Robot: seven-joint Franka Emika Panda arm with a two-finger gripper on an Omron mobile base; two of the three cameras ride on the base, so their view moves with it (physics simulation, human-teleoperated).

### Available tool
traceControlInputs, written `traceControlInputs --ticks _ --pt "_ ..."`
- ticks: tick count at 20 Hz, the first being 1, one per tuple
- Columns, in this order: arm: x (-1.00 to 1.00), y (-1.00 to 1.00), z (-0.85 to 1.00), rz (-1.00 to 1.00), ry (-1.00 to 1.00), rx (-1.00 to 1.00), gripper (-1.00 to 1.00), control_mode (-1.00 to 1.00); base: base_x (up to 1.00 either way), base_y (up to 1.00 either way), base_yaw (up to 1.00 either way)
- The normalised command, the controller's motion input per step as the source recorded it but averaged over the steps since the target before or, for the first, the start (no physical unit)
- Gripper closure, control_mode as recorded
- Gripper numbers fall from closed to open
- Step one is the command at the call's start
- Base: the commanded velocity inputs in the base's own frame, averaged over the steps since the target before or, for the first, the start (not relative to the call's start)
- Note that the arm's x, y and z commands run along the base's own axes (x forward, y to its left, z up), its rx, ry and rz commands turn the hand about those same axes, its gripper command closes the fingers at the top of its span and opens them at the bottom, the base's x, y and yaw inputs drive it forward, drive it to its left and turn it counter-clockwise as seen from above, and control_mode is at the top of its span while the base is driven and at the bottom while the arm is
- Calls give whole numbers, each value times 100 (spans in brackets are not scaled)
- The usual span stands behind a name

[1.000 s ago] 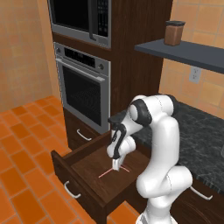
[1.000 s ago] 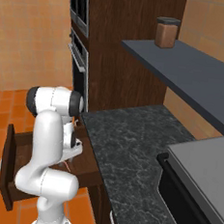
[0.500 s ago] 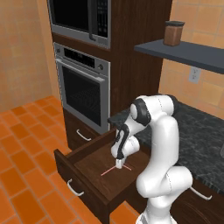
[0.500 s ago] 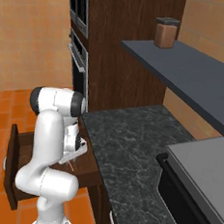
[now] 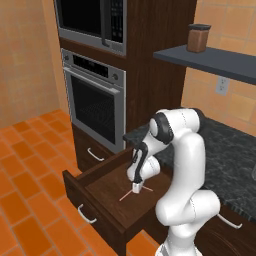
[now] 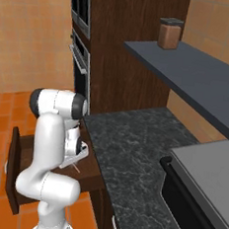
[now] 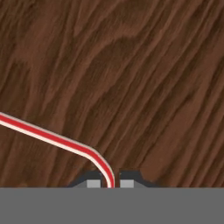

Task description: Take a straw from the drawer in front and place it inside the glass cup on the dining counter.

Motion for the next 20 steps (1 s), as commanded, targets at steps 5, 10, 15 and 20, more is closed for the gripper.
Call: traceControlInputs --ticks 5,10,15,20 --pt "-24 22 87 -3 0 5 100 -100 0 0 0" --pt "-1 20 100 -4 3 15 100 -100 0 0 0" --pt "0 10 100 -9 6 6 100 -100 0 0 0" --pt "0 18 100 -16 9 0 100 -100 0 0 0"
